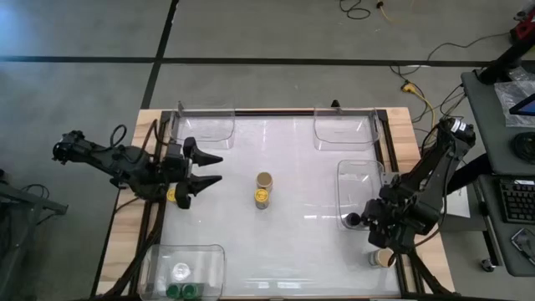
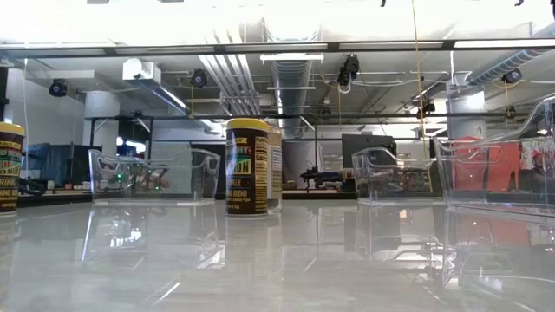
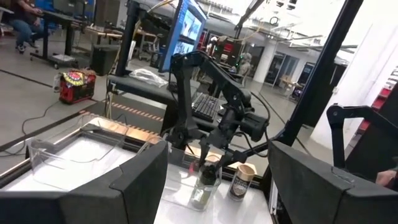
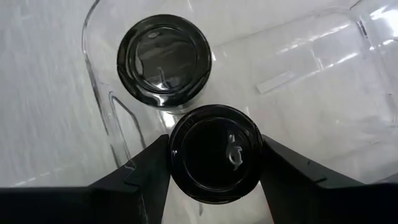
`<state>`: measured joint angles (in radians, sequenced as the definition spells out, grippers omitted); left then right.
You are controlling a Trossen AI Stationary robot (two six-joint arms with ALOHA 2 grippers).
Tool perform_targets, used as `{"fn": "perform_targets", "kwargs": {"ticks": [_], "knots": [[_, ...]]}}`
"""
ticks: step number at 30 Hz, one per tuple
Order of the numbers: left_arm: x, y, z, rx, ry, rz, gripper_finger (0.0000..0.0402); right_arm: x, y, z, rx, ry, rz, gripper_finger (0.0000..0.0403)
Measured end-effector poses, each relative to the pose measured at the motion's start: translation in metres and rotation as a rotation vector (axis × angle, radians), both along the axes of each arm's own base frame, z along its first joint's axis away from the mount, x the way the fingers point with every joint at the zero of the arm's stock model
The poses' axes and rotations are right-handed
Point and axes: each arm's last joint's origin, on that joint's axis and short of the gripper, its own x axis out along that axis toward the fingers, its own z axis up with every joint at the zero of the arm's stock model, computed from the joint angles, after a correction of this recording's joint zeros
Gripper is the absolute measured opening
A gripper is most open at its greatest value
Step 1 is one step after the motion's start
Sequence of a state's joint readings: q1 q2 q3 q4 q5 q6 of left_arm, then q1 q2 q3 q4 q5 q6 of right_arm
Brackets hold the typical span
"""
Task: Sort spices by type
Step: Put the black seasoning bottle into the middle transparent bin
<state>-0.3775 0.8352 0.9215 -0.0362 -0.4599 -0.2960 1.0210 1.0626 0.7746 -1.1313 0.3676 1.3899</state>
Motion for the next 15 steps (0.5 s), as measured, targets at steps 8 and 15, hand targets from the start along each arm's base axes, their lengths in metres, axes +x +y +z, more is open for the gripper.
{"fn": "perform_targets", "kwargs": {"ticks": [8,15], "knots": [[0.0006,-0.0003,-0.0009,-0.005,0.006,-0.001,0.0261,0.0011,0.0017,-0.0002,0.027,-0.014,-0.026,0.0202],[0.0003,-0.0002,-0.0012,-0.003,0.011,-0.001,0.0261,0.0014,0.0022,-0.0002,0.036,-0.017,-0.037,0.0209]]}}
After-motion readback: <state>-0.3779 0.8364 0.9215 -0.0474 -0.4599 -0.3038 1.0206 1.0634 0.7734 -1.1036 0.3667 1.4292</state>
